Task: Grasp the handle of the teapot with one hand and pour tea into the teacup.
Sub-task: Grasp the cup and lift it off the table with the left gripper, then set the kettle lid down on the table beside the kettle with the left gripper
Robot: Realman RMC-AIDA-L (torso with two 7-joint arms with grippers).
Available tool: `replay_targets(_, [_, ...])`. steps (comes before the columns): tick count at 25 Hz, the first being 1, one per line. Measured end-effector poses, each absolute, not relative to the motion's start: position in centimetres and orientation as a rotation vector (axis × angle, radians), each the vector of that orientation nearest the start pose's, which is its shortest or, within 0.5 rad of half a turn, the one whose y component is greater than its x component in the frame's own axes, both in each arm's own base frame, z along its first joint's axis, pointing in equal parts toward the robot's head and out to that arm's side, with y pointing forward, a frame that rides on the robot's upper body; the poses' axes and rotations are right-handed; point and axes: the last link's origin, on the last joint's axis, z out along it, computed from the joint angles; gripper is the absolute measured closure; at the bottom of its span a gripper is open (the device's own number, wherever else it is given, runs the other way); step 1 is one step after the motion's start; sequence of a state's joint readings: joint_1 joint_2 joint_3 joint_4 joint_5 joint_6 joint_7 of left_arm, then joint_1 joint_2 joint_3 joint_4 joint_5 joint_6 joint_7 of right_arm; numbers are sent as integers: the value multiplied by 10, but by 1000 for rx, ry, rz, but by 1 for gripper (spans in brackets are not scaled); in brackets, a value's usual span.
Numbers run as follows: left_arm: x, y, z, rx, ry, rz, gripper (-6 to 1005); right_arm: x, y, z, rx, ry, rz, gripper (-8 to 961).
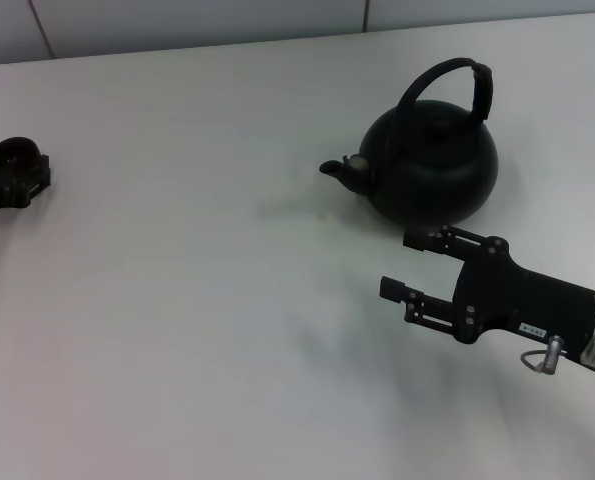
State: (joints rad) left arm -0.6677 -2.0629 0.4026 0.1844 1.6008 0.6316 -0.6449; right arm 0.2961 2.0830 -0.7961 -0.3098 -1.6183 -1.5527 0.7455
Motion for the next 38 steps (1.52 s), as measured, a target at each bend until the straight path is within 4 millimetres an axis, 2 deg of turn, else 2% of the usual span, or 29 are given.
replay_targets(5, [-339,398,-13,-1971,-667,-279,302,313,245,-39,-2452,434,906,269])
replay_targets(7, [-331,392,-15,-2037,-617,-346,300,313,245,-39,-2452,434,904,270])
replay_targets(10, [-316,377,-21,-2216,-496,-417,298,315,245,-37,-2442,435,899,271])
replay_targets(11, [-308,366,-28,-2335,-424,-440,298,316,244,-34,-2431,435,903,271])
replay_targets(12, [-308,366,-28,-2335,-424,-440,297,316,244,-34,-2431,435,903,270])
replay_targets(16, [-289,342,-48,-2567,-301,-473,295,323,236,-25,-2385,443,918,270])
replay_targets(21, [-272,320,-71,-2765,-205,-488,292,327,229,-17,-2346,443,938,269])
replay_targets(26, [-262,314,-79,-2821,-166,-527,289,330,225,-14,-2329,454,941,269])
replay_targets(37, [-256,314,-91,-2849,-111,-488,282,331,224,-15,-2331,464,933,269])
replay_targets(38, [-253,314,-100,-2840,-69,-460,281,331,224,-16,-2330,466,933,269])
